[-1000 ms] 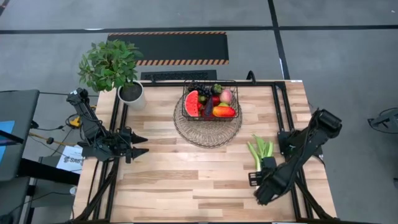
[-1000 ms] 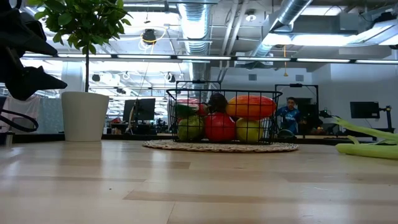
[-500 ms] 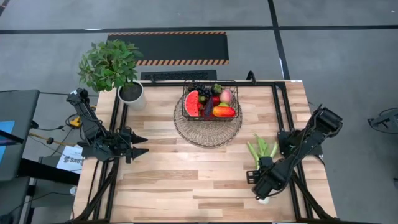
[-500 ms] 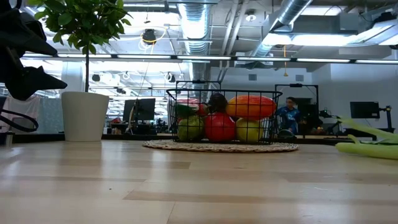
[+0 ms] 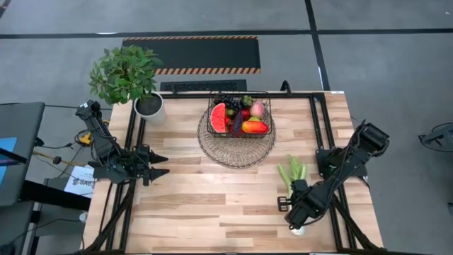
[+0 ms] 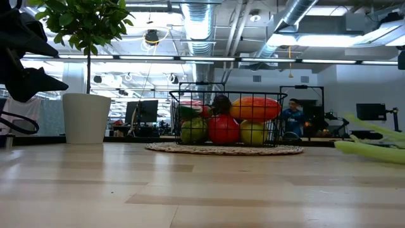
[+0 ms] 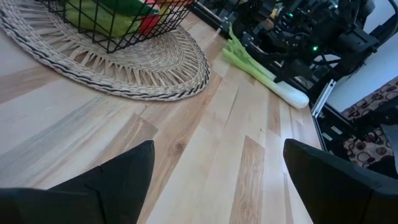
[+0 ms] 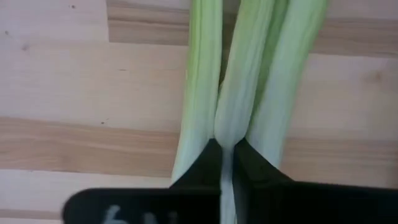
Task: Build produce basket
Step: Put the green celery into the black wire basket
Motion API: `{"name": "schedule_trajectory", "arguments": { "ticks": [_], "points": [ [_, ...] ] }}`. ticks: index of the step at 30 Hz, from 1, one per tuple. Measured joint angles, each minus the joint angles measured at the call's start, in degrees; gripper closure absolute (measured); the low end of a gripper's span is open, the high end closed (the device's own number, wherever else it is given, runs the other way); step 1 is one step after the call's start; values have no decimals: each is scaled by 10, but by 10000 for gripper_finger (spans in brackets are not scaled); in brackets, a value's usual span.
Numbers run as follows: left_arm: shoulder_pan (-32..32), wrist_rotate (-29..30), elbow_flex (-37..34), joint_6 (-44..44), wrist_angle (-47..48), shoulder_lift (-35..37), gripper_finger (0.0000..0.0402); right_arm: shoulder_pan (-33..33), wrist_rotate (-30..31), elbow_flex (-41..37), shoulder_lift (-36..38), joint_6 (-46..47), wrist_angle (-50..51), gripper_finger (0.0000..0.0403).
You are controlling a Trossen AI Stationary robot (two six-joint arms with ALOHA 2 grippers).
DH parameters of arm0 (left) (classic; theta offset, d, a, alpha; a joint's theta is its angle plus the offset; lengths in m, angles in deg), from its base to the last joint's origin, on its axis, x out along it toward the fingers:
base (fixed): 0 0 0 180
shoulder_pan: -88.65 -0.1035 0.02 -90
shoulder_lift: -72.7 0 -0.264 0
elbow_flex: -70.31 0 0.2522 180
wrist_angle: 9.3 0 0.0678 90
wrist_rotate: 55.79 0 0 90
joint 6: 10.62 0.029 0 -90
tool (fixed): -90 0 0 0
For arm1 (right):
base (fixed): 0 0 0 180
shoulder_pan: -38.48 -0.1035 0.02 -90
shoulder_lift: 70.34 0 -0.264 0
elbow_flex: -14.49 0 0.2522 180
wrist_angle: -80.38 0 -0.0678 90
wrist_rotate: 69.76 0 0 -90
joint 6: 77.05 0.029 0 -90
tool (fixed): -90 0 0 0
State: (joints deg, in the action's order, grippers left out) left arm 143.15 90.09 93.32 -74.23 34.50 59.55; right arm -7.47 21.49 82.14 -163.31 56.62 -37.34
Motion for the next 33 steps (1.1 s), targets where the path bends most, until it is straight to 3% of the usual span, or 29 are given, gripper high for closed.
{"name": "schedule_trajectory", "arguments": {
  "ticks": [2,8,16,21,27,30,33],
  "points": [
    [0,0,0,0,0,0,60,0,1,0,0,-2,-2,392],
    [0,-1,0,0,0,0,60,0,14,9,-1,-2,10,379],
    [0,-1,0,0,0,0,60,0,141,104,0,-18,97,395],
    [0,-1,0,-1,0,0,60,-2,288,174,0,-35,137,390],
    [0,0,0,-2,0,0,60,-5,464,246,0,-119,134,392],
    [0,1,0,-2,0,0,60,-5,576,271,0,-216,86,388],
    [0,1,0,-2,0,0,60,-4,626,296,0,-328,37,387]
  ]
}}
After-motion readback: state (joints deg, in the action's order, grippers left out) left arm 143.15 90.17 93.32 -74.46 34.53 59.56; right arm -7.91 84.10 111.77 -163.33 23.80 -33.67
